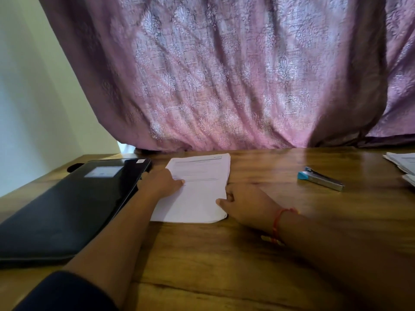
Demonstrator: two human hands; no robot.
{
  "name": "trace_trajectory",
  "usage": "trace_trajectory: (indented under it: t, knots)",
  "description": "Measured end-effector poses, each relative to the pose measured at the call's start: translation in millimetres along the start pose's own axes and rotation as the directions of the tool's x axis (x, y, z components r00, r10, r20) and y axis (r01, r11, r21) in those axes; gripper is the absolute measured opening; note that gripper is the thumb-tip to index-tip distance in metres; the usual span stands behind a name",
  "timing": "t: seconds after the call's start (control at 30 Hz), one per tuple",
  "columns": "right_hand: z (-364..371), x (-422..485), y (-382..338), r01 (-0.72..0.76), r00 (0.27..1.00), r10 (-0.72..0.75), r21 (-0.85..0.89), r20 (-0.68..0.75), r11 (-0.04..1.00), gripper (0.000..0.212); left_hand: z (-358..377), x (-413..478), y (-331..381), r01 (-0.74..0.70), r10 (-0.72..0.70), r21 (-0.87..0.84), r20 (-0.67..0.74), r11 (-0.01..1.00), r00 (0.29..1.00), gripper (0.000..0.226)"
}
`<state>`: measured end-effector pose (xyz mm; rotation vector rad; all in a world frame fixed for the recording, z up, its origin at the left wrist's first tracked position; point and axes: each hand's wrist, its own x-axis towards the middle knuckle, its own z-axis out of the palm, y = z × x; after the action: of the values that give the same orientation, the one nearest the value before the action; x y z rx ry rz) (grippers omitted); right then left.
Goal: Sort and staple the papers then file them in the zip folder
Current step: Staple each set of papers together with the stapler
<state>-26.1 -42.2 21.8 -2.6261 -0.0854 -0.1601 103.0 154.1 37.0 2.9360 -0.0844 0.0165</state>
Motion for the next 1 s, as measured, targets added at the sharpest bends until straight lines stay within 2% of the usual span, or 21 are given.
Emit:
trace_trajectory:
  t: [0.13,0.27,0.33,0.4,0.53,0.63,0.8,0.9,0.93,1.0]
  knots:
    - [-1.3,3.8,2.3,-0.007,1.0,0.007,-0.051,0.001,0.999,0.032,-4.3,-7.6,2.1,0.005,-0.005,0.008,-0.009,1.0,1.0,0.073]
    - [1.6,2.7,6.0,-0.007,0.997,0.002,-0.054,-0.083,0.998,0.034,1.1,-5.5,-1.5,-0.045,0.045,0.009,-0.025,0.999,0.999,0.069]
    - [3.9,2.2,6.1,0.0,0.994,-0.012,-0.112,-0.109,0.994,0.035,3.7,-2.1,-3.7,-0.055,0.056,0.03,-0.021,0.998,0.998,0.068]
    - [6.7,3.6,6.8,0.009,0.993,-0.029,-0.169,-0.112,0.986,0.034,5.3,1.4,-5.7,-0.047,0.048,0.041,-0.013,0.998,0.999,0.07]
    - [8.2,-0.1,2.4,0.017,0.99,-0.052,-0.248,-0.133,0.968,0.047,6.3,1.8,-7.2,-0.016,0.017,0.022,-0.034,1.0,0.999,0.075]
    - [10.0,0.0,2.4,0.085,0.987,-0.123,-0.322,-0.101,0.943,0.042,6.3,2.2,-8.6,0.029,-0.029,0.008,-0.035,1.0,0.999,0.077]
    - [13.6,4.8,7.4,0.077,0.993,-0.099,-0.272,-0.068,0.959,0.04,8.0,9.1,-13.8,0.053,-0.052,0.007,-0.031,0.999,0.998,0.073]
    - [18.7,5.6,8.4,0.041,0.991,-0.065,-0.203,-0.114,0.978,0.032,8.9,6.0,-10.6,0.069,-0.064,0.071,-0.062,0.995,0.996,0.069]
    - [18.4,4.2,7.3,0.024,0.989,-0.047,-0.164,-0.138,0.986,0.029,9.0,4.3,-8.8,0.069,-0.06,0.098,-0.091,0.993,0.994,0.067]
    - [14.8,-2.5,3.7,-0.009,0.976,-0.011,-0.09,-0.216,0.996,0.038,7.9,-4.0,-1.5,0.037,-0.007,0.149,-0.202,0.988,0.979,0.063]
